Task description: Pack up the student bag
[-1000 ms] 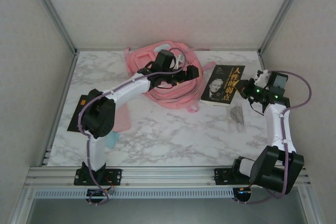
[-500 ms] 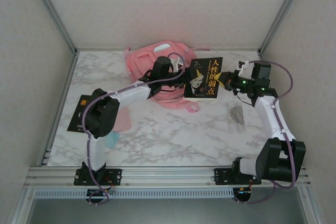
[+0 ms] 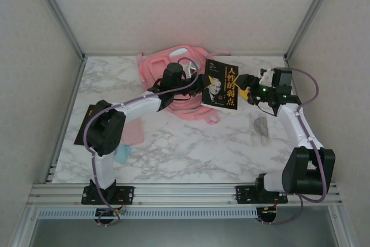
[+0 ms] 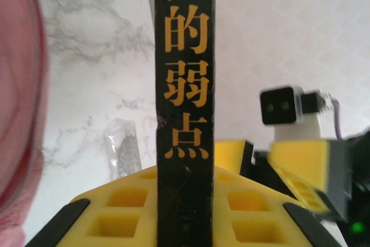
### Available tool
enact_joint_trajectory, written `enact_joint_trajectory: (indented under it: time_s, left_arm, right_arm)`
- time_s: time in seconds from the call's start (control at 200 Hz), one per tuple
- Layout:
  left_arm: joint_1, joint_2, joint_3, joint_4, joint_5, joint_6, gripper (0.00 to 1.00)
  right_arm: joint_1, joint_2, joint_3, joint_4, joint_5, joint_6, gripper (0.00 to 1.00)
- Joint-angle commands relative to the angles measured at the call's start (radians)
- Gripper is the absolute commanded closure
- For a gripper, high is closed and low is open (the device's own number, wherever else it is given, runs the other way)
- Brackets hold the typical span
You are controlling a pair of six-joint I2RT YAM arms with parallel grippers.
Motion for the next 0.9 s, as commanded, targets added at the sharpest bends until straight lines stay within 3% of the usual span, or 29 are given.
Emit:
enact_joint_trajectory:
  time_s: [0.0,0.24,0.496,0.746,0.836,0.896]
  left_arm:
    - [0.046,-0.056,-0.040,0.068,-0.201,-0.049,1.00]
    - [0.054,-0.061,-0.104,0.233,-0.348,-0.159,1.00]
    - [0.045,-0.136,-0.212,0.310,-0.473,-0.165,1.00]
    - [0.036,-0.140,-0.280,0.442,-0.476,-0.246,1.00]
    - [0.034,-0.143,-0.297,0.461,-0.475,-0.259,1.00]
    - [0.034,-0.153,-0.310,0.465,-0.476,-0.263,1.00]
  right_arm:
    - [0.076,-0.082,-0.052,0.006,0.165,0.092,0.01]
    - [0.268,-0.128,-0.264,0.346,0.331,0.424,0.01]
    - [0.472,0.009,-0.260,0.610,0.400,0.618,0.01]
    - [0.559,0.215,-0.201,0.898,0.388,0.791,0.01]
    - [0.565,0.218,-0.211,0.939,0.431,0.798,0.02]
    - [0.565,0.194,-0.231,0.934,0.485,0.782,0.09]
